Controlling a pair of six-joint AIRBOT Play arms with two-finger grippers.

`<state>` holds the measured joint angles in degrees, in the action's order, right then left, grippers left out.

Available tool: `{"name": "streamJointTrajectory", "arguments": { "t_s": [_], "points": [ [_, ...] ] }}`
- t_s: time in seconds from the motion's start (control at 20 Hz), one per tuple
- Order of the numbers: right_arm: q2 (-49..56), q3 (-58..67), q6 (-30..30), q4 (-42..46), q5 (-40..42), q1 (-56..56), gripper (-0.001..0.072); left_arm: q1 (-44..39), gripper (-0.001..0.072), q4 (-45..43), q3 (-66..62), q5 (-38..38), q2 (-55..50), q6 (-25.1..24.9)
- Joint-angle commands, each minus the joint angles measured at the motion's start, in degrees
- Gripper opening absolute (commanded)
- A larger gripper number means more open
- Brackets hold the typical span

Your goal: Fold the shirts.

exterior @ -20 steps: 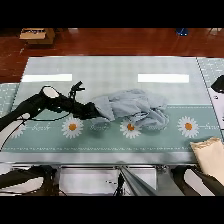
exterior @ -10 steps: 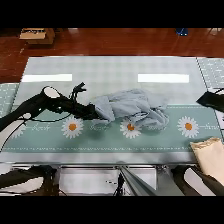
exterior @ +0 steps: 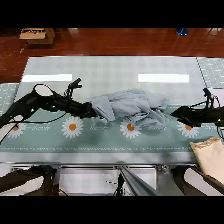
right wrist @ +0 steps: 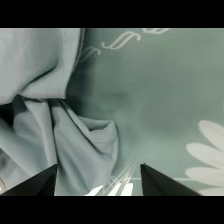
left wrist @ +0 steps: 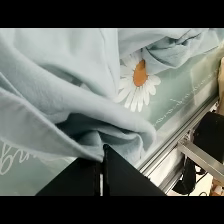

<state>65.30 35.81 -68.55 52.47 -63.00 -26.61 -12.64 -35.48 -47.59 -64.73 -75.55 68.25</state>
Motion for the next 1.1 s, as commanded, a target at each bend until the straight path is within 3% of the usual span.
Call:
{"name": "streamJointTrajectory", "arguments": {
  "t_s": [0.0, 0.1, 0.15, 0.2, 0.25, 0.45, 0.65, 0.75, 0.9, 1.05],
  "points": [
    [4.6, -1.2, 0.5, -2.5, 0.9, 1.6, 0.0582, 0.3, 0.0017, 0.3, 0.0, -0.9, 0.7, -0.3],
    [6.7, -1.2, -0.3, -2.7, 3.1, 3.5, 0.0563, 0.3, 0.0017, 2.0, -0.4, -0.8, 1.3, -2.1],
    [7.6, -1.2, -1.2, -2.8, 4.3, 4.9, 0.0506, 0.3, 0.0017, 2.4, -1.0, -0.8, 1.4, -2.2],
    [8.4, -1.2, -1.9, -3.0, 5.4, 6.7, 0.0429, 0.3, 0.0017, 2.5, -1.6, -0.6, 1.4, -2.2],
    [9.2, -1.2, -1.9, -3.5, 6.8, 8.9, 0.0292, 0.3, 0.0017, 2.5, -2.1, 0.0, 1.4, -2.2],
    [9.9, 0.2, -1.1, -7.2, 7.1, 13.3, 0.0024, 0.7, 0.0017, 2.6, -4.6, 3.5, 1.4, -3.1],
    [4.6, 12.5, 6.5, -7.2, -12.3, 8.7, 0.0023, 3.5, 0.0015, 2.6, -13.3, 3.4, 6.2, -3.1],
    [-2.4, 20.7, 6.5, -7.2, -14.7, 5.6, 0.0023, 5.9, 0.0015, 2.6, -20.9, 4.9, 10.8, -3.1],
    [-13.7, 32.0, 3.0, -7.1, -7.3, 2.2, 0.0023, 11.0, 0.0015, 2.3, -32.5, 8.0, 17.7, -3.1],
    [-22.6, 38.2, -2.3, -5.1, 4.6, 0.5, 0.0023, 15.8, 0.0015, -4.6, -40.8, 9.3, 24.0, -2.6]
  ]
}}
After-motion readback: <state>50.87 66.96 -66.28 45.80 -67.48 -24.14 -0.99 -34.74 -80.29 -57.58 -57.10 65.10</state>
